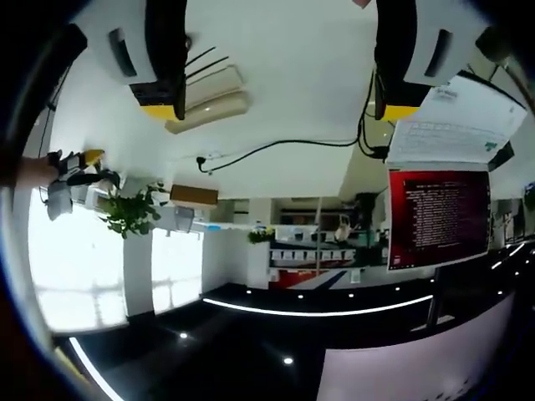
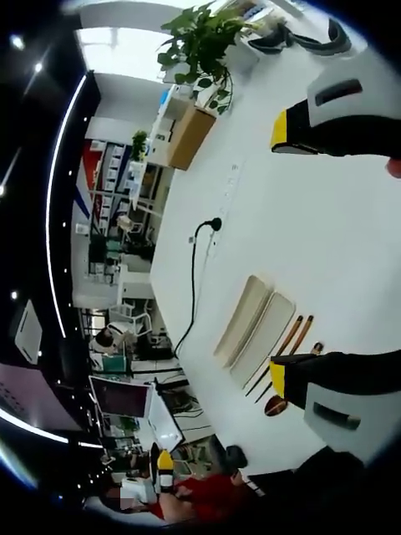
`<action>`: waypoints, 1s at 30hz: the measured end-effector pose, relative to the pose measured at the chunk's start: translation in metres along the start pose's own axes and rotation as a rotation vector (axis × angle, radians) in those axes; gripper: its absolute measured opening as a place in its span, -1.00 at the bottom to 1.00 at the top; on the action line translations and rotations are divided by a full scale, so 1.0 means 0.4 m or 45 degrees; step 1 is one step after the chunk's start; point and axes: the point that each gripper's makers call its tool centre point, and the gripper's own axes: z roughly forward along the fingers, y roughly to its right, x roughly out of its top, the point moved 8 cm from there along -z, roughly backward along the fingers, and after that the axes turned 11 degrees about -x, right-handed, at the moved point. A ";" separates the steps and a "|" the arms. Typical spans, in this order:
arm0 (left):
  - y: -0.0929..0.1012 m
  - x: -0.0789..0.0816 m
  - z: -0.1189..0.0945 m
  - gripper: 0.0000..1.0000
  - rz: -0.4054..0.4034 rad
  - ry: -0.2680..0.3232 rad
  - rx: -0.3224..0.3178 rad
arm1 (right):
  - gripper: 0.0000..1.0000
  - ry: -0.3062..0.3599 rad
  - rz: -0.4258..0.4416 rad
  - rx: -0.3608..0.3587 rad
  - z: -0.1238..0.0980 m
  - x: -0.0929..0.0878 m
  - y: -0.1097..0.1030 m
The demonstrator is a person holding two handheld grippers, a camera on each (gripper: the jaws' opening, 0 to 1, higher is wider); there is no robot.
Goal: Arrange the utensils inside the cutlery case until each visible utensil rests in its matching compartment.
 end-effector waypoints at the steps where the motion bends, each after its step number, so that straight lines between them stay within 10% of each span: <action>1: 0.002 -0.004 -0.002 0.93 -0.010 0.010 -0.002 | 0.99 -0.005 -0.011 0.003 -0.006 -0.002 -0.002; 9: 0.028 -0.102 -0.020 0.93 -0.077 -0.101 -0.059 | 0.99 -0.092 -0.027 0.004 -0.042 -0.049 -0.017; 30: 0.039 -0.061 -0.062 0.74 0.042 -0.133 -0.116 | 0.92 -0.076 -0.028 0.106 -0.053 -0.053 -0.078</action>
